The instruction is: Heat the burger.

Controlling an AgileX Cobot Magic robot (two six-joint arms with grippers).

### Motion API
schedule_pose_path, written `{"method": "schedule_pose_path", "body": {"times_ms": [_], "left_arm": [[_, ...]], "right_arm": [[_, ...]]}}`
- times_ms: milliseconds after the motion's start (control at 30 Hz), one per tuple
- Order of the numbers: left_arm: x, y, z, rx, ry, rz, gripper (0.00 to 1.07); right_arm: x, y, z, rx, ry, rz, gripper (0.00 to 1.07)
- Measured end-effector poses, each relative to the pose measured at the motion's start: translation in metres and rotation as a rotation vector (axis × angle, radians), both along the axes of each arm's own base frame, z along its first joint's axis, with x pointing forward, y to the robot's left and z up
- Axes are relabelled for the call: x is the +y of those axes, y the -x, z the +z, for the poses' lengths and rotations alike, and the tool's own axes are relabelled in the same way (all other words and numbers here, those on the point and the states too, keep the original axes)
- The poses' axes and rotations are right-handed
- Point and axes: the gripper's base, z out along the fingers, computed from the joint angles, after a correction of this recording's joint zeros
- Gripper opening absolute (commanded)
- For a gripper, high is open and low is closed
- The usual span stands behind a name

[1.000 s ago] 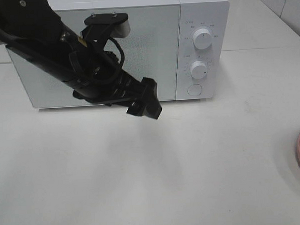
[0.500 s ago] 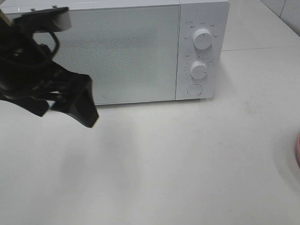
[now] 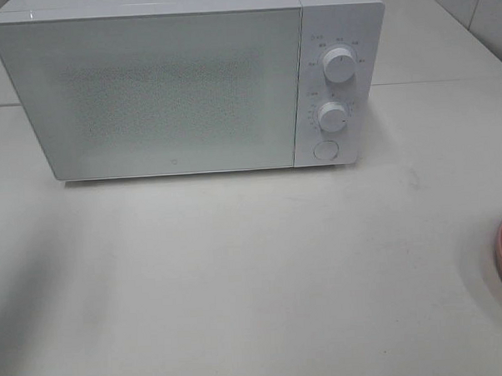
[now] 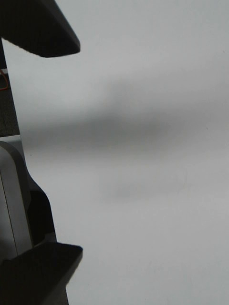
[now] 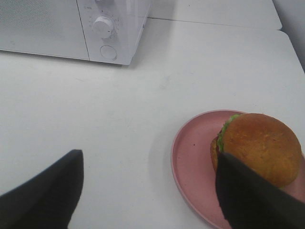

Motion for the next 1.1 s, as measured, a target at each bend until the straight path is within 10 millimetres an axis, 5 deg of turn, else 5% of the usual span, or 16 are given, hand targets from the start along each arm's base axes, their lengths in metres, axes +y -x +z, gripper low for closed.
{"method": "schedule_pose_path", "body": {"times_ms": [667, 1100], "left_arm": [[0.019, 0.116, -0.05, -0.057, -0.067, 0.084, 0.98], [0.025, 0.168, -0.024, -0.416, -0.053, 0.152, 0.98]], "right_arm": [[0.0, 0.0, 0.0, 0.0, 0.0, 0.0, 0.74], [0.0, 0.0, 0.0, 0.0, 0.0, 0.0, 0.74]]}}
